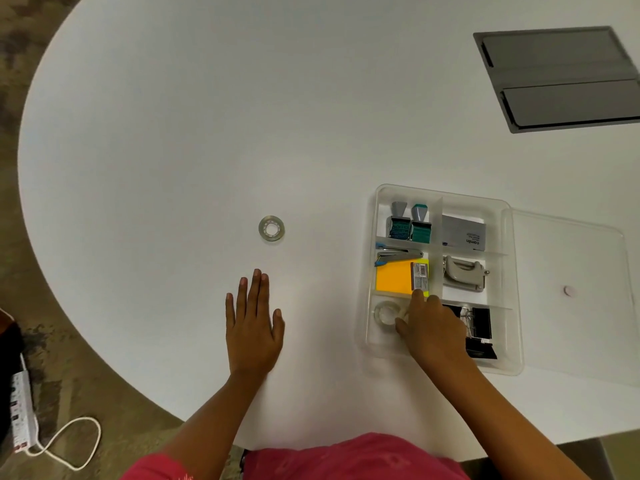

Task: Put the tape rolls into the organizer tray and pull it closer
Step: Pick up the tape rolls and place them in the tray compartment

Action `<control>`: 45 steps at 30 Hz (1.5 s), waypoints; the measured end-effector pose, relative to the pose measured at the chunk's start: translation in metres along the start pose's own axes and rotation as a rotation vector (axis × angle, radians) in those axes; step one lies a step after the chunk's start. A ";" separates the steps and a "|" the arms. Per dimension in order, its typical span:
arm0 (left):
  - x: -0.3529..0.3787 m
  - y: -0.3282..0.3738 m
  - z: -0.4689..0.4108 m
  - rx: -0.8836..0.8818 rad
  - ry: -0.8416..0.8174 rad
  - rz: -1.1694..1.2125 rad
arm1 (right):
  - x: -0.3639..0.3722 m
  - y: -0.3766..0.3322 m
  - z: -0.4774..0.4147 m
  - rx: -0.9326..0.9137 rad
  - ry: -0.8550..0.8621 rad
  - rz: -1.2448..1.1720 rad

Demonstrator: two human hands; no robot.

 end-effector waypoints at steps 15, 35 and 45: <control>0.000 0.000 0.000 -0.005 -0.007 0.001 | -0.065 -0.111 -0.016 -0.430 0.284 -0.132; 0.001 -0.001 -0.001 -0.013 -0.020 -0.017 | -0.007 -0.223 -0.071 -0.761 0.349 0.108; -0.001 0.000 0.000 -0.008 -0.032 -0.004 | -0.035 -0.124 -0.012 -0.614 0.477 -0.291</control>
Point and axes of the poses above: each hand's wrist, its own z-axis away from the middle knuckle, its own x-axis out of the palm, y = z × x, the point moved 5 cm from there along -z, towards the middle knuckle, and after that the axes turned 4 degrees about -y, right-handed, at the moved point
